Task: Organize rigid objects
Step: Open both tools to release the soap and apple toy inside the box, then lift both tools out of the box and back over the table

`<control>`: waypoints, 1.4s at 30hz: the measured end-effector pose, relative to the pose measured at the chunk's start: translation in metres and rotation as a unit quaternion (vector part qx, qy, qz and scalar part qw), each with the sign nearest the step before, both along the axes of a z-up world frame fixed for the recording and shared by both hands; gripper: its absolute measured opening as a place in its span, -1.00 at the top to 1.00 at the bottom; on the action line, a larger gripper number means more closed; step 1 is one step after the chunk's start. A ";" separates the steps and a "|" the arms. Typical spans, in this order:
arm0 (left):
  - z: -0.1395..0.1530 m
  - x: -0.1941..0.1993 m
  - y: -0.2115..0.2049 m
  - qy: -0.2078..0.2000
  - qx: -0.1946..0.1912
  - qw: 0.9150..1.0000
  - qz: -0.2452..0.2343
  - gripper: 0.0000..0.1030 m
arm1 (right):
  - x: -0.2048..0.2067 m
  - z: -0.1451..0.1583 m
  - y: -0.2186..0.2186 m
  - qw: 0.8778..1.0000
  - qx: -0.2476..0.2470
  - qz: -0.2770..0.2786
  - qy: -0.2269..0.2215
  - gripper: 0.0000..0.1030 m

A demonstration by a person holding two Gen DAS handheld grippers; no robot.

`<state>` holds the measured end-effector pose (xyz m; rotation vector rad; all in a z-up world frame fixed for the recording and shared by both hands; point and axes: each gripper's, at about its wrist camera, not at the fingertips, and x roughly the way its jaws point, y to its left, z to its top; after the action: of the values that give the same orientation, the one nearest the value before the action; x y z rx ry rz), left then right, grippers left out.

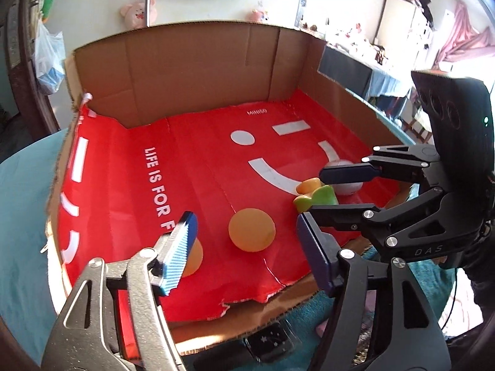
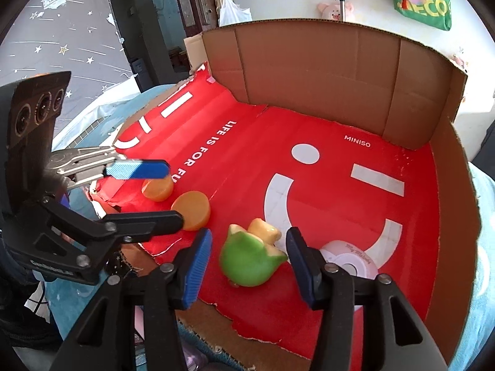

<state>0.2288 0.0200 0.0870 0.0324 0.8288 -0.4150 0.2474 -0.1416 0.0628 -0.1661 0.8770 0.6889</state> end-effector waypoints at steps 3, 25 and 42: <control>0.005 -0.008 0.005 -0.003 -0.012 1.000 0.013 -0.34 | -0.006 0.006 -0.001 1.000 0.002 -0.003 -0.006 -0.14; 0.063 -0.133 0.035 -0.101 -0.079 0.985 0.116 -0.88 | -0.125 0.099 -0.032 0.986 0.067 -0.070 -0.135 -0.87; 0.052 -0.226 0.006 -0.229 -0.026 0.960 0.160 -0.97 | -0.247 0.089 -0.059 0.949 0.080 -0.157 -0.262 -1.00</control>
<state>0.0031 0.0258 0.1390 -0.0529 0.3546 -0.1117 0.0009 -0.2007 0.1515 -0.0556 0.3212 0.3827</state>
